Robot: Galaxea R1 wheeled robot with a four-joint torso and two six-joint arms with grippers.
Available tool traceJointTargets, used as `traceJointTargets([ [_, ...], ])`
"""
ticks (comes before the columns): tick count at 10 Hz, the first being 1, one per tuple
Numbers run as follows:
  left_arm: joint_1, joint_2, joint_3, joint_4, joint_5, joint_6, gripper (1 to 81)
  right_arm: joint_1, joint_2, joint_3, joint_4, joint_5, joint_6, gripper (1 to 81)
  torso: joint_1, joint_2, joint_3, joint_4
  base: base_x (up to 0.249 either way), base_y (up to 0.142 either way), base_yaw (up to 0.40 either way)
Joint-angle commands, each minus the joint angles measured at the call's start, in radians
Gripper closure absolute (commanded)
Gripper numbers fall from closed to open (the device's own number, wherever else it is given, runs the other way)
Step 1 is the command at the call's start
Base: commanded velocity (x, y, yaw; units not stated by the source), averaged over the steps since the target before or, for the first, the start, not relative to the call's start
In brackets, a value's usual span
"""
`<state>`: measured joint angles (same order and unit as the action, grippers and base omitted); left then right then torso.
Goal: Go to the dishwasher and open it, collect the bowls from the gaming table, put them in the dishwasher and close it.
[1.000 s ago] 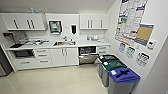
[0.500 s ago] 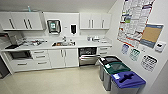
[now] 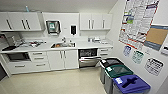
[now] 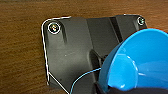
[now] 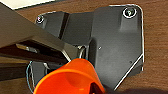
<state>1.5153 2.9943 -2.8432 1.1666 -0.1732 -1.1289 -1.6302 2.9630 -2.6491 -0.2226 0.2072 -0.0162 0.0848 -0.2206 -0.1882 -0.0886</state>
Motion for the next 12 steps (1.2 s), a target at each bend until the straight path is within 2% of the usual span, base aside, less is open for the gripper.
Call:
traceJointTargets([
  [1,-0.042,-0.01,-0.005,-0.005,0.034,0.001,81.1,0.026,-0.005,0.002,-0.017,-0.048,-0.004,81.1,0.0,0.0,0.0,0.0,0.168,0.0,0.0],
  [12,-0.042,-0.012,-0.007,-0.004,0.034,0.001,81.1,0.026,-0.002,0.002,-0.02,-0.049,-0.004,81.1,0.0,0.0,0.0,0.0,0.168,0.0,0.0],
])
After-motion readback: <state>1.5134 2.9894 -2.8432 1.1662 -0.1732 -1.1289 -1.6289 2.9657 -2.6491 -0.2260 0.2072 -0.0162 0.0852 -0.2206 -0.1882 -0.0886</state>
